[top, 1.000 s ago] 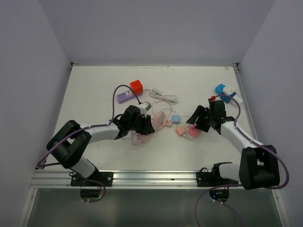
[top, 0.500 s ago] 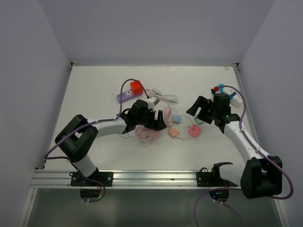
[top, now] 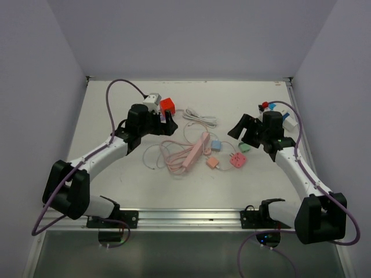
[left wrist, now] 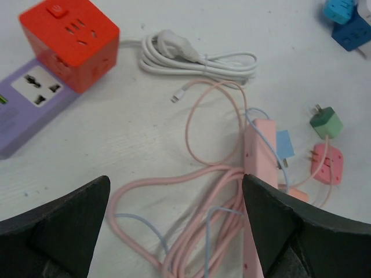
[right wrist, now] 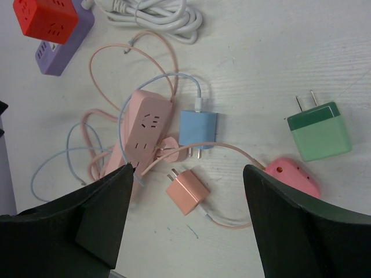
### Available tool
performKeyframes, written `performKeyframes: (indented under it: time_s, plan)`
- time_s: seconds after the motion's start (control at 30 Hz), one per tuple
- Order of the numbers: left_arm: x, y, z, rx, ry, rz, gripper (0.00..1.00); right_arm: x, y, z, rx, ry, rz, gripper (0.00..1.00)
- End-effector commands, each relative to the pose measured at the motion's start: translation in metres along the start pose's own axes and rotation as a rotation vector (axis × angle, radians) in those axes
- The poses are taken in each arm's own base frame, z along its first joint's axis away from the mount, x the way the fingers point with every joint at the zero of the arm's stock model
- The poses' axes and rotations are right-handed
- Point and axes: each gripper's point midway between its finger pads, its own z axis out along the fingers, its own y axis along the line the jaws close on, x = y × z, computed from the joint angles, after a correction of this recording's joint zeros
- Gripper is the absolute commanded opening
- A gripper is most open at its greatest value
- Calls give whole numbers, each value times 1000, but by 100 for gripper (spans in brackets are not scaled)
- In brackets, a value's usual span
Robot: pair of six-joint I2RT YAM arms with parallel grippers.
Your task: Pull the plug off the socket
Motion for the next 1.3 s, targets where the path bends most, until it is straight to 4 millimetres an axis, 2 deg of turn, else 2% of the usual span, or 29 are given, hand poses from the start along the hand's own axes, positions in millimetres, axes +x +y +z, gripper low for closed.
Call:
performKeyframes:
  time_s: [0.0, 0.07, 0.13, 0.17, 0.2, 0.23, 0.27, 0.3, 0.33, 0.37, 0.4, 0.43, 0.47, 0.5, 0.57, 0.7, 0.77, 0.87, 1.07, 1.17, 1.23, 1.27]
  plan:
    - [-26, 32, -6, -102, -41, 93, 100, -20, 23, -8, -89, -52, -51, 80]
    - [-33, 57, -4, -150, -55, 91, 100, -20, 27, -8, -109, -48, -59, 81]
    - [-49, 76, -1, -183, -104, 94, 100, -18, 30, -9, -127, -42, -64, 81]
    - [-47, 85, 7, -194, -93, 94, 100, -18, 31, -10, -134, -46, -68, 81]
    - [-61, 85, 11, -177, -126, 105, 100, -17, 31, -9, -138, -44, -71, 81]
    - [-67, 95, 13, -186, -141, 105, 100, -17, 33, -10, -147, -44, -75, 82]
    - [-65, 104, 21, -192, -136, 107, 100, -15, 34, -11, -158, -39, -80, 83]
    - [-80, 108, 23, -178, -182, 118, 100, -13, 34, -11, -161, -33, -85, 83]
    - [-83, 112, 27, -170, -189, 123, 100, -13, 36, -12, -170, -33, -89, 84]
    - [-77, 120, 37, -167, -168, 134, 100, -11, 36, -12, -180, -27, -91, 84]
    - [-90, 122, 42, -150, -186, 152, 100, -9, 37, -13, -186, -25, -96, 85]
    - [-91, 127, 47, -148, -178, 165, 100, -9, 38, -13, -191, -24, -98, 86]
    - [-80, 136, 60, -146, -138, 185, 100, -7, 37, -13, -193, -23, -98, 86]
    - [-88, 137, 65, -138, -140, 202, 100, -6, 39, -14, -201, -19, -101, 87]
    - [-85, 149, 79, -133, -106, 230, 100, -5, 42, -16, -216, -21, -110, 89]
    - [-73, 163, 96, -114, -38, 276, 100, -3, 48, -21, -253, -21, -133, 99]
    - [-63, 169, 104, -100, 3, 319, 100, -1, 48, -22, -256, -15, -133, 99]
    - [-45, 168, 107, -60, 61, 331, 100, 1, 48, -21, -262, -8, -131, 99]
    - [-20, 160, 101, -13, 112, 299, 98, 2, 49, -19, -273, -2, -126, 99]
    - [-14, 159, 96, -21, 119, 292, 93, 0, 52, -18, -286, 2, -124, 99]
    - [-17, 152, 91, -21, 116, 279, 91, 0, 52, -16, -285, 9, -120, 99]
    - [-11, 149, 90, -11, 128, 268, 89, -2, 53, -16, -287, 5, -122, 99]
